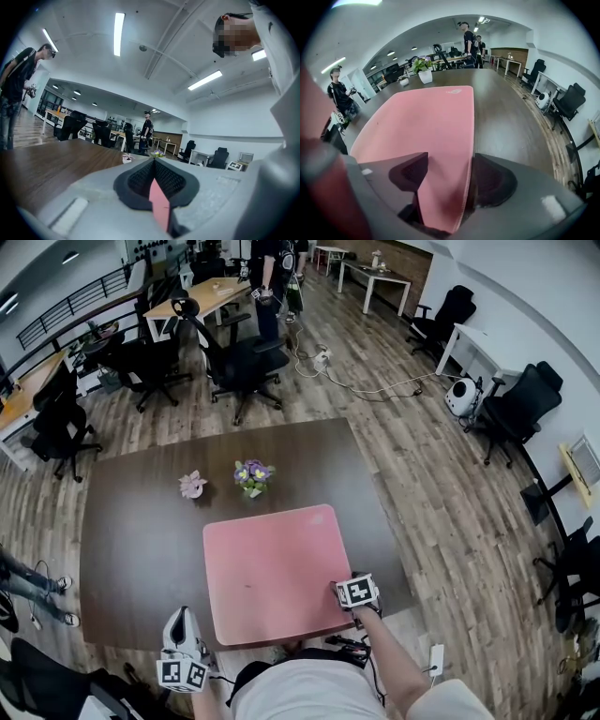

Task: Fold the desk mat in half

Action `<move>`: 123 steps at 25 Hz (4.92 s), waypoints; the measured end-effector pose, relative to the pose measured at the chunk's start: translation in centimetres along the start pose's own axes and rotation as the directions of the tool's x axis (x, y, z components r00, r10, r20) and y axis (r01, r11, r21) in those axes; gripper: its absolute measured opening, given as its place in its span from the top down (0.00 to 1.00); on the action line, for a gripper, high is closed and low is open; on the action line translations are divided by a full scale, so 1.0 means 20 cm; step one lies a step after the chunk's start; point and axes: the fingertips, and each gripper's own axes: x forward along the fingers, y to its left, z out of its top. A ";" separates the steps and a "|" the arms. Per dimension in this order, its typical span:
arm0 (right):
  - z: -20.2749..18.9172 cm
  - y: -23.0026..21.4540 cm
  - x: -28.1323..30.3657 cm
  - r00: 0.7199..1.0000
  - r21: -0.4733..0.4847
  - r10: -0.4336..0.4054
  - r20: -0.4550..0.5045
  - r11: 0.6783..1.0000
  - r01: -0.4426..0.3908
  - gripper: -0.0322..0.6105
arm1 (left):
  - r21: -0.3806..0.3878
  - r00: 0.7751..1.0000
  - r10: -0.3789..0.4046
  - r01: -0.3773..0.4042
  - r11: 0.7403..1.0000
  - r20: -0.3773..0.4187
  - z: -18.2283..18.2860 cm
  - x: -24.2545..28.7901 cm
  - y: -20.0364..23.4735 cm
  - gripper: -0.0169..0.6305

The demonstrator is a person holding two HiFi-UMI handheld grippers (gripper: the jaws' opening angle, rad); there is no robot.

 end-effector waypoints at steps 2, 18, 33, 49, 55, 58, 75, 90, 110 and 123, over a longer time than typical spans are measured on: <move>0.00 0.01 0.00 1.000 -0.017 0.010 -0.018 1.000 -0.010 0.50 | -0.004 1.000 -0.005 0.005 1.000 -0.002 -0.01 0.00 -0.01 0.97; 0.02 0.17 -0.05 0.973 -0.001 0.225 -0.049 0.974 -0.226 0.90 | -0.006 0.999 -0.032 0.032 0.999 -0.001 -0.01 -0.01 -0.05 0.97; 0.29 0.65 -0.49 0.825 -0.083 0.565 -0.021 0.821 -0.565 0.90 | -0.028 0.999 -0.032 0.032 0.999 -0.002 -0.03 -0.01 -0.04 0.97; 0.48 1.48 -0.43 0.691 -0.242 0.708 -0.145 0.652 -0.719 0.90 | -0.042 0.998 0.058 -0.058 0.997 -0.011 -0.03 -0.11 0.11 0.97; 0.43 1.65 -0.16 0.734 -0.231 0.643 -0.218 0.697 -0.679 0.90 | -0.040 0.996 0.087 -0.087 0.995 -0.015 -0.03 -0.16 0.17 0.97; 0.39 1.68 -0.02 0.755 -0.192 0.609 -0.244 0.733 -0.653 0.89 | -0.044 0.995 0.094 -0.095 0.995 -0.017 -0.04 -0.17 0.18 0.97; 0.28 1.72 0.23 0.816 0.021 0.555 -0.162 0.828 -0.560 0.87 | -0.093 0.996 0.089 -0.089 0.992 -0.012 -0.11 -0.15 0.15 0.97; 0.40 1.82 -0.04 0.704 -0.131 0.710 0.002 0.698 -0.704 0.81 | -0.092 0.995 0.095 -0.094 0.991 0.004 -0.10 -0.18 0.13 0.97; 0.72 1.28 -0.72 0.529 -0.452 0.698 0.483 0.716 -0.532 0.95 | -0.069 0.999 0.028 -0.027 0.997 0.025 -0.06 -0.06 0.01 0.97; 0.63 0.45 -1.01 0.504 -0.249 0.297 0.811 0.955 -0.161 0.95 | -0.034 0.999 -0.029 0.029 0.999 0.020 -0.01 0.03 -0.03 0.97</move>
